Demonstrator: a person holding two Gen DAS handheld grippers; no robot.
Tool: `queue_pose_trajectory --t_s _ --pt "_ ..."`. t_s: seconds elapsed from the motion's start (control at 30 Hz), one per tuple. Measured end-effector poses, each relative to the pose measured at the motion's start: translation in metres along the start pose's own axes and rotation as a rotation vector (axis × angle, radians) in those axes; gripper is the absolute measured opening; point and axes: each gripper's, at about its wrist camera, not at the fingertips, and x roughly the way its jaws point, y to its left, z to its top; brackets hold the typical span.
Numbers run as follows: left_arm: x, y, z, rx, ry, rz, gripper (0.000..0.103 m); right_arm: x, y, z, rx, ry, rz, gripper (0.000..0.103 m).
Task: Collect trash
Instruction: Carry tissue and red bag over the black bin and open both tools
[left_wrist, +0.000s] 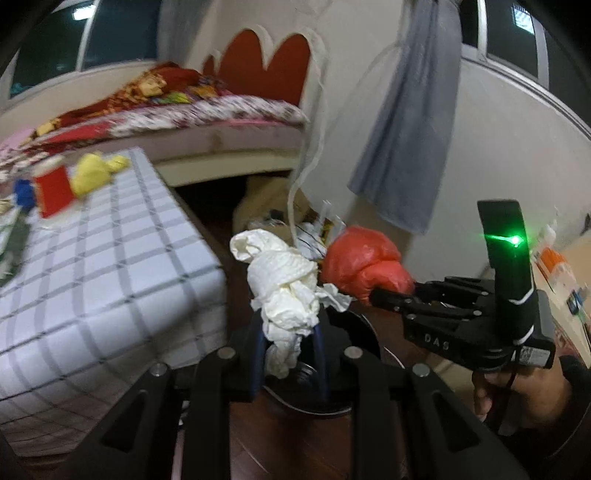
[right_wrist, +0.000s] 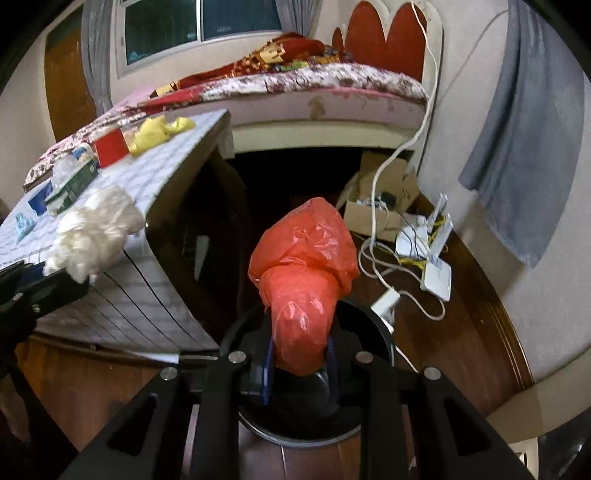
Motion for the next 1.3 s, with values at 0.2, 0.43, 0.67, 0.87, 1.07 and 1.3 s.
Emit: queue_pose_trajectory --t_s 0.2,0.43,0.67,0.87,1.07,1.3 --pt "0.040 -0.020 -0.013 0.013 0.103 -0.054 0.024 0.014 -0.024 -0.023 0.018 0.066 0.009 0.025" --pt "0.071 -0.027 -0.023 0.028 0.167 -0.075 0.026 0.040 -0.032 -0.029 0.017 0.101 0.046 0.025" --pt "0.081 -0.021 -0.033 0.004 0.216 -0.004 0.084 0.056 -0.030 -0.032 0.014 0.156 0.003 0.077" --pt "0.036 -0.008 -0.030 -0.035 0.120 0.156 0.102 0.047 -0.035 -0.031 0.026 0.127 -0.055 0.102" --pt "0.007 0.002 -0.022 -0.041 0.055 0.240 0.102 0.017 -0.022 -0.015 -0.004 0.022 -0.108 0.102" --pt "0.000 0.023 -0.013 -0.062 -0.002 0.297 0.102 0.002 0.000 0.010 -0.039 -0.051 -0.101 0.102"
